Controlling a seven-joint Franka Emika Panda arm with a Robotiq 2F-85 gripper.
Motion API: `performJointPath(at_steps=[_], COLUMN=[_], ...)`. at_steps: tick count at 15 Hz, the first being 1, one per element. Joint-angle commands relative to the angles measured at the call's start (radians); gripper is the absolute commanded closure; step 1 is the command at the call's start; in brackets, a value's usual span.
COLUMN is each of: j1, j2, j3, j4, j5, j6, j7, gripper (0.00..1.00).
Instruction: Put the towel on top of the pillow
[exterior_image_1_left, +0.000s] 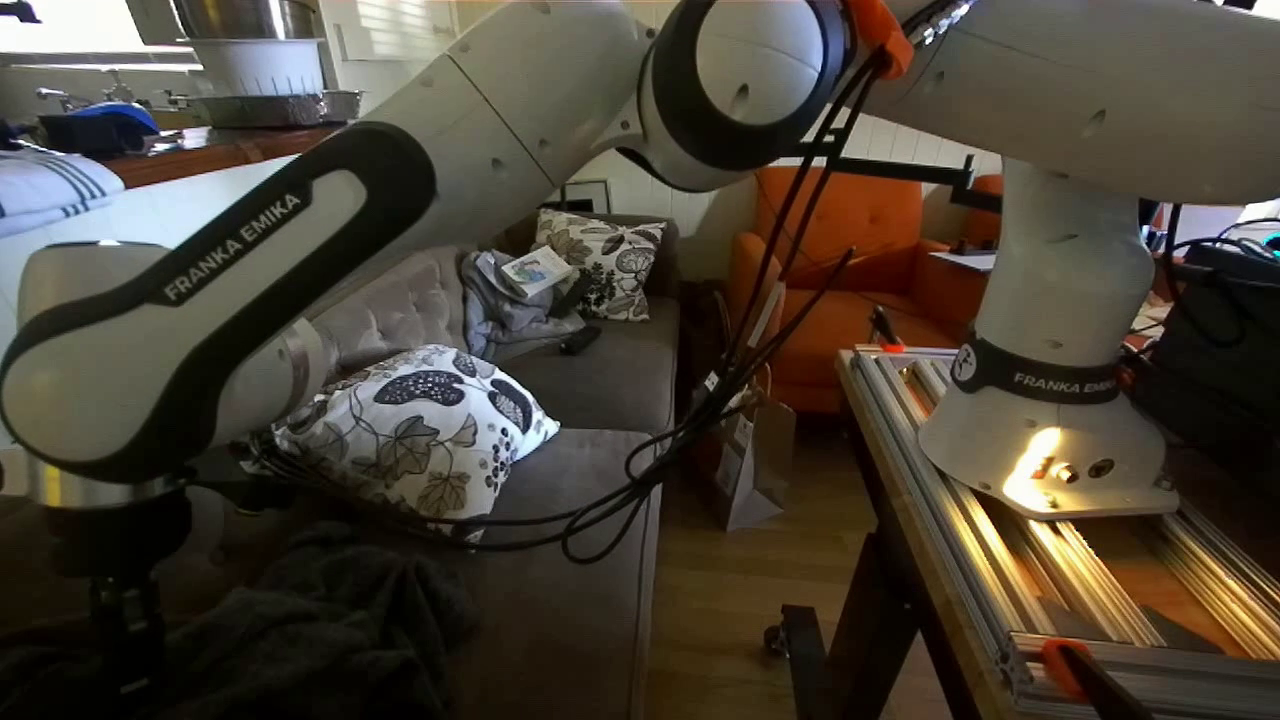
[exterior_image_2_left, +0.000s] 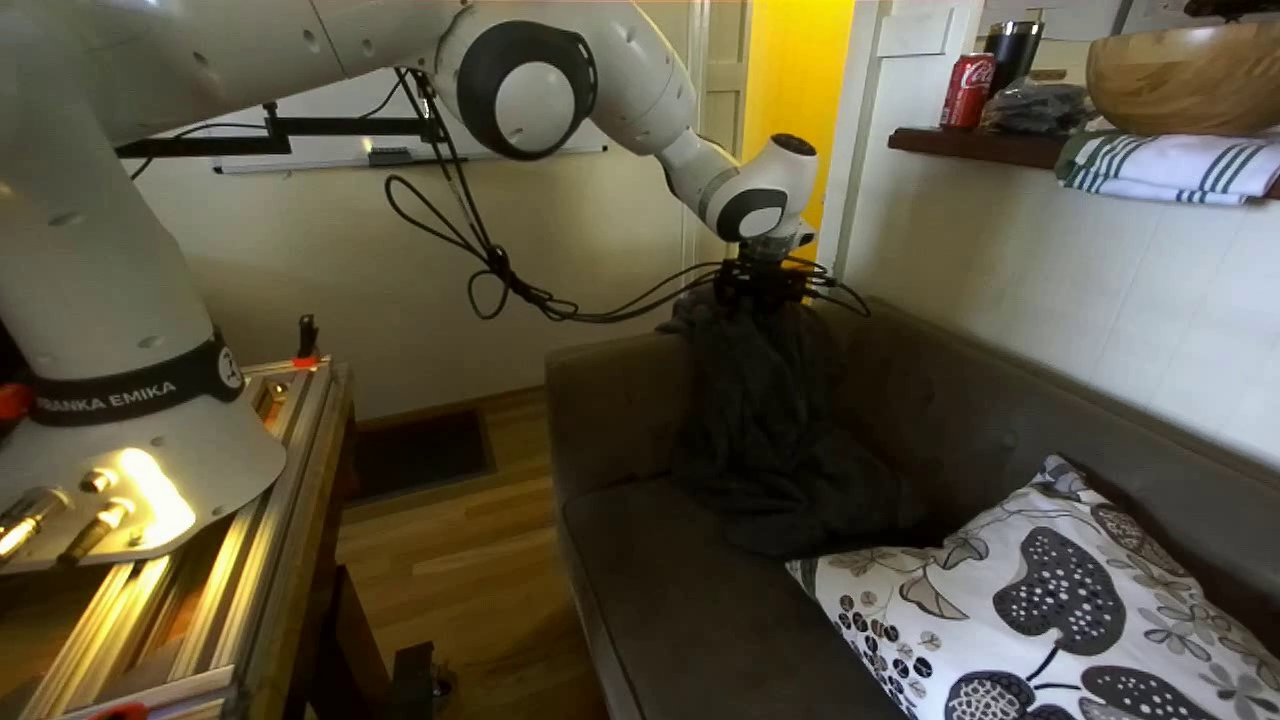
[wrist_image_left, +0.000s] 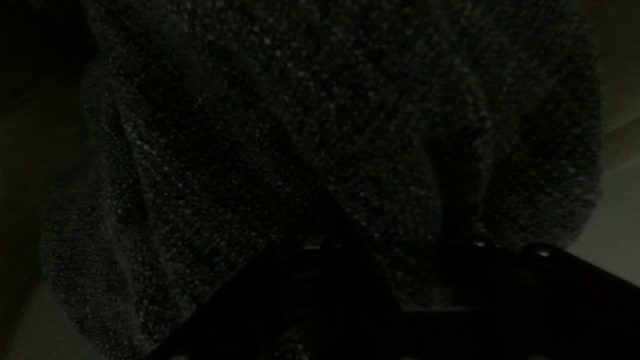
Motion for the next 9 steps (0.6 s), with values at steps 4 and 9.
performJointPath(at_steps=[4,9], j1=[0.037,0.013], j2=[0.062,-0.002], j3=[-0.008,0.010], j4=[0.164,0.161], j5=[0.009,0.026], j6=[-0.143,-0.104], j7=[0.037,0.091], gripper=[0.99,0.97])
